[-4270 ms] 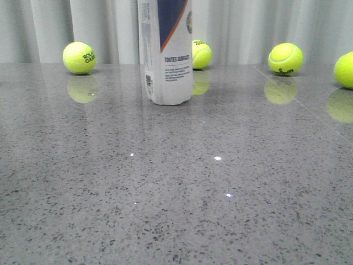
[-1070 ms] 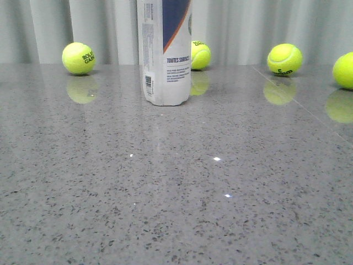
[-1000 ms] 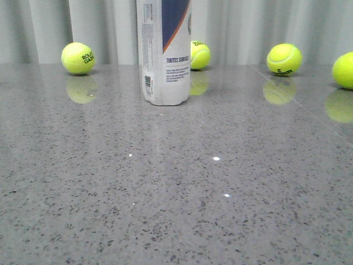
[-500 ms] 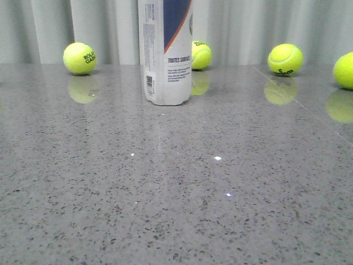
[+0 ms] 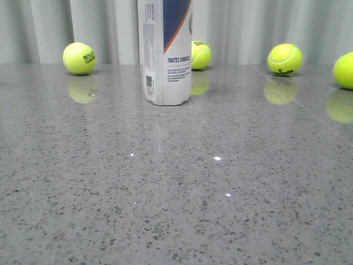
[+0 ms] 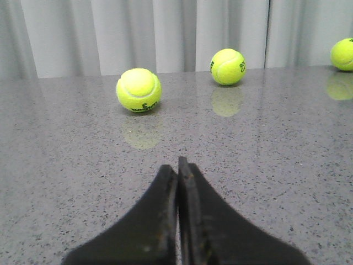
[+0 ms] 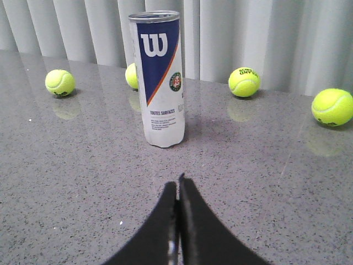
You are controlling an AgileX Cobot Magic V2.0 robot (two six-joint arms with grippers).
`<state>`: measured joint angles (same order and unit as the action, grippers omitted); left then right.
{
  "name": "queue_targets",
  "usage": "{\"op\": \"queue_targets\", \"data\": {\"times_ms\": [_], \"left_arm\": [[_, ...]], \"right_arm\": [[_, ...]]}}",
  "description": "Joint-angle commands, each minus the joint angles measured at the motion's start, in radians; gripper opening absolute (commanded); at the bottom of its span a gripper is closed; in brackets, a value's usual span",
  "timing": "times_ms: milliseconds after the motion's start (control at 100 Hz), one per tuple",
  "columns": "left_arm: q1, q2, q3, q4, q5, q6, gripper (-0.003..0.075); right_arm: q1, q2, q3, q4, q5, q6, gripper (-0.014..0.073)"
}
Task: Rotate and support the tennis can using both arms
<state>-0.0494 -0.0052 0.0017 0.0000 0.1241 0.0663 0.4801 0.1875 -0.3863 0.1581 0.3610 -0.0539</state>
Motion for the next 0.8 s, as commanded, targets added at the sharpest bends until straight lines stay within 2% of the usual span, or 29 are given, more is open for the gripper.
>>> {"op": "queue_targets", "data": {"times_ms": [0, 130, 250, 410, 540, 790], "left_arm": [[0.002, -0.024, 0.044, -0.006, -0.080, -0.010, -0.0019], [0.002, -0.024, 0.044, -0.006, -0.080, -0.010, -0.0019], [0.002, -0.024, 0.044, -0.006, -0.080, -0.010, -0.0019], [0.002, -0.024, 0.044, -0.006, -0.080, -0.010, -0.0019], [0.002, -0.024, 0.044, -0.006, -0.080, -0.010, -0.0019], [0.002, -0.024, 0.044, -0.006, -0.080, -0.010, -0.0019]], "right_arm": [[-0.001, 0.011, -0.021, -0.004, -0.095, 0.002, -0.0060], [-0.041, 0.011, 0.018, -0.014, -0.156, 0.003, -0.0060], [-0.149, 0.011, 0.102, -0.052, -0.289, 0.011, -0.0060], [-0.307, 0.006, 0.216, -0.171, -0.411, 0.123, -0.0060], [-0.402, -0.026, 0.295, -0.239, -0.431, 0.220, -0.0060], [-0.505, -0.174, 0.415, -0.254, -0.432, 0.226, -0.0060]]}}
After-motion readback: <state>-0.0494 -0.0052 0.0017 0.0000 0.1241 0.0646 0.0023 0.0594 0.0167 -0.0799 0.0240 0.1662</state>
